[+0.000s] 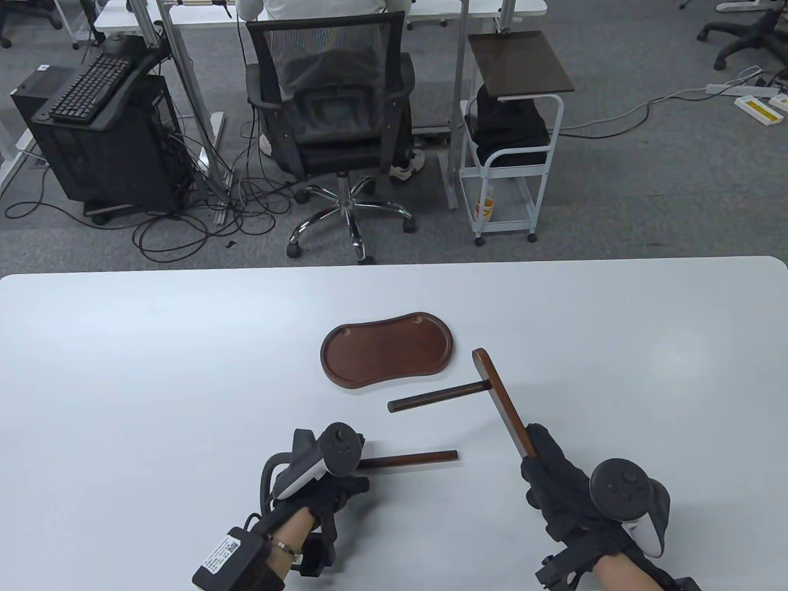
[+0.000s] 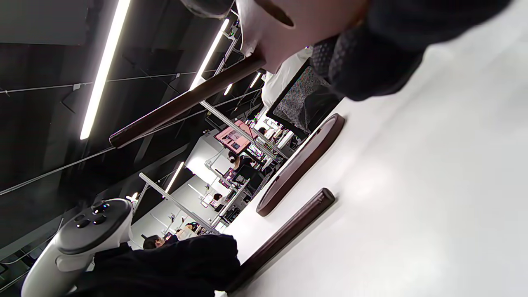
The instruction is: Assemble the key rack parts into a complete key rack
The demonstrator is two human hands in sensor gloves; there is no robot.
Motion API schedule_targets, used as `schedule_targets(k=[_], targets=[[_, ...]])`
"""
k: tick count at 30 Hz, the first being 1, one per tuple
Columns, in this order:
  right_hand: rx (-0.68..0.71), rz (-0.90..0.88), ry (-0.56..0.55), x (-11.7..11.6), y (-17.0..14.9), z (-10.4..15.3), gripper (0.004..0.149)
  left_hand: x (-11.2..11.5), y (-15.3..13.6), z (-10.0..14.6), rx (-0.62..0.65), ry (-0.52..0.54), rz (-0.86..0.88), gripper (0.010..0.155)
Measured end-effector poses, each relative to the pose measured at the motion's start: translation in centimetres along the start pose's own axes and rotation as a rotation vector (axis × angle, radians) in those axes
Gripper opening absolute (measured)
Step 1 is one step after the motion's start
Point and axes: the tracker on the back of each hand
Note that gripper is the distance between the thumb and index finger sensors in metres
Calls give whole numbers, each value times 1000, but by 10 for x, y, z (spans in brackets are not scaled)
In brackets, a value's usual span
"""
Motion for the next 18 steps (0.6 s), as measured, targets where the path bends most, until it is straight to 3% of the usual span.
schedule_targets(k=[18], targets=[[-5,-17,1,1,-1,-1,64,17,12,-2,-21,80,-200,54]])
Point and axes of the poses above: the tracker on the back of each hand, its own y axis roughly to the thumb side, its own z axis roughly from the fingertips to the wrist, x = y × z, and after that the axes turned 3 degrees about -z, right-handed
